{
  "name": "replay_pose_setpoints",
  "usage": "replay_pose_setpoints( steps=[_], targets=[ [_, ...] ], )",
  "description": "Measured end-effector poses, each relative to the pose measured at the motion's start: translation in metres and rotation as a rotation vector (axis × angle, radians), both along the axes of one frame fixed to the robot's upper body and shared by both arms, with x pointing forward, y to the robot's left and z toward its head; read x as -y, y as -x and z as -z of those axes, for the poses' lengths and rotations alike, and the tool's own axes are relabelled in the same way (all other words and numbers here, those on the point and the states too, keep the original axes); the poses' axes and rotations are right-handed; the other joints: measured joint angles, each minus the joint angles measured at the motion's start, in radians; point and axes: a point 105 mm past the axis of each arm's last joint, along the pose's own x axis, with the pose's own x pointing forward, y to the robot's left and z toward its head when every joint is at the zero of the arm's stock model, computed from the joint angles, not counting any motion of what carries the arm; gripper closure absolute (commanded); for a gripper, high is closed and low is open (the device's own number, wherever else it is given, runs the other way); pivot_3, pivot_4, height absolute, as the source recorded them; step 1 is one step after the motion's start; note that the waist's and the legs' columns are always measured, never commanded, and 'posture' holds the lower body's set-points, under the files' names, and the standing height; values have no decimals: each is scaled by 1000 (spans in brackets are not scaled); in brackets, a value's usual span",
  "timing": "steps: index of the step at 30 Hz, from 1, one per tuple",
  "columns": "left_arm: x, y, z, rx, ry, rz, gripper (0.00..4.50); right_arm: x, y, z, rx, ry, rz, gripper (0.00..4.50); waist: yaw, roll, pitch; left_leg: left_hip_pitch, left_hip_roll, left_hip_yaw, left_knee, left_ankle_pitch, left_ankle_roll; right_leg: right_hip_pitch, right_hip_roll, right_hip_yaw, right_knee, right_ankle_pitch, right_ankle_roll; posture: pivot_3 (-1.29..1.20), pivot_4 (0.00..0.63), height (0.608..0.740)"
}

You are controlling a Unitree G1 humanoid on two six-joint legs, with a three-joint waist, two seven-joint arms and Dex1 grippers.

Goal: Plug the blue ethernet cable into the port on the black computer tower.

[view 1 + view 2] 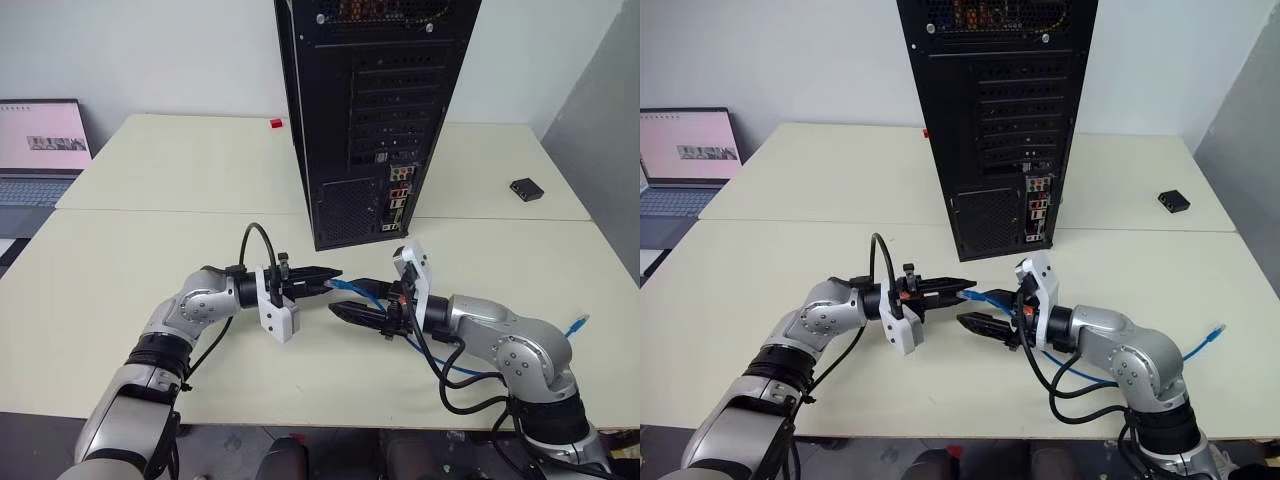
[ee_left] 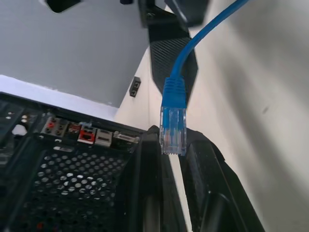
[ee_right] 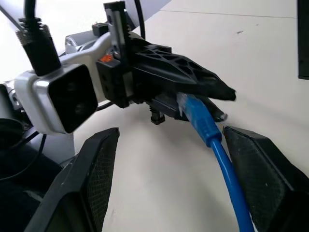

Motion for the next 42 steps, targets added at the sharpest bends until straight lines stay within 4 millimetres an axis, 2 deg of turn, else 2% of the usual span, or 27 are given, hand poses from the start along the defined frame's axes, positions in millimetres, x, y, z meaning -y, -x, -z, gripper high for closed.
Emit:
replay_pose_setpoints(
  steps=[2, 3, 4, 9, 17, 27, 29, 30, 37, 40, 42],
  targets=[
    [1, 0, 1, 1, 1, 2, 4228, 0, -1, 0, 3, -5, 6, 874, 0, 0, 0, 0, 0, 0, 0, 0, 0, 0, 0, 0, 0, 0, 0, 0, 150, 740],
    [2, 1, 2, -1, -1, 6, 4228, -1, -2, 0, 4, -8, 6, 1239, 0, 0, 0, 0, 0, 0, 0, 0, 0, 0, 0, 0, 0, 0, 0, 0, 150, 740],
    [3, 1, 2, -2, 0, 9, 4228, -1, -2, 0, 4, -9, 8, 1352, 0, 0, 0, 0, 0, 0, 0, 0, 0, 0, 0, 0, 0, 0, 0, 0, 150, 740],
    [3, 2, 3, 1, 0, 11, 4228, 0, -3, 1, -3, -13, 14, 2656, 0, 0, 0, 0, 0, 0, 0, 0, 0, 0, 0, 0, 0, 0, 0, 0, 150, 740],
    [3, 3, 2, 8, 5, 11, 4229, 1, -5, 2, -5, -7, 22, 4460, 0, 0, 0, 0, 0, 0, 0, 0, 0, 0, 0, 0, 0, 0, 0, 0, 150, 740],
    [3, 3, 2, 12, 9, 11, 4242, 1, -5, 2, -5, -5, 22, 4490, 0, 0, 0, 0, 0, 0, 0, 0, 0, 0, 0, 0, 0, 0, 0, 0, 150, 740],
    [3, 4, 3, 1, 3, 15, 3542, 1, -4, 3, -9, 0, 18, 4491, 0, 0, 0, 0, 0, 0, 0, 0, 0, 0, 0, 0, 0, 0, 0, 0, 150, 740],
    [3, 4, 3, -3, 5, 16, 3537, 1, -4, 3, -10, 2, 17, 4491, 0, 0, 0, 0, 0, 0, 0, 0, 0, 0, 0, 0, 0, 0, 0, 0, 150, 740],
    [0, 4, 7, -129, 66, -10, 2027, 7, -5, 5, -7, 28, 22, 4491, -1, 0, 0, 0, 0, -1, 0, 0, 0, 0, 0, 0, 0, 0, 0, 0, 150, 740],
    [-4, -4, 11, -212, 90, -87, 1465, 9, -4, 2, 5, 19, 40, 4491, -1, 0, 0, 0, 0, -1, 0, 0, 0, 0, 0, -1, 0, 0, 0, 0, 150, 740],
    [-8, -9, 11, -274, 117, -137, 1406, 12, -7, -4, 18, -2, 75, 4491, -2, 0, 0, 0, 0, -1, 0, 0, 0, 0, 0, 0, 0, 0, 0, 0, 150, 740]
  ],
)
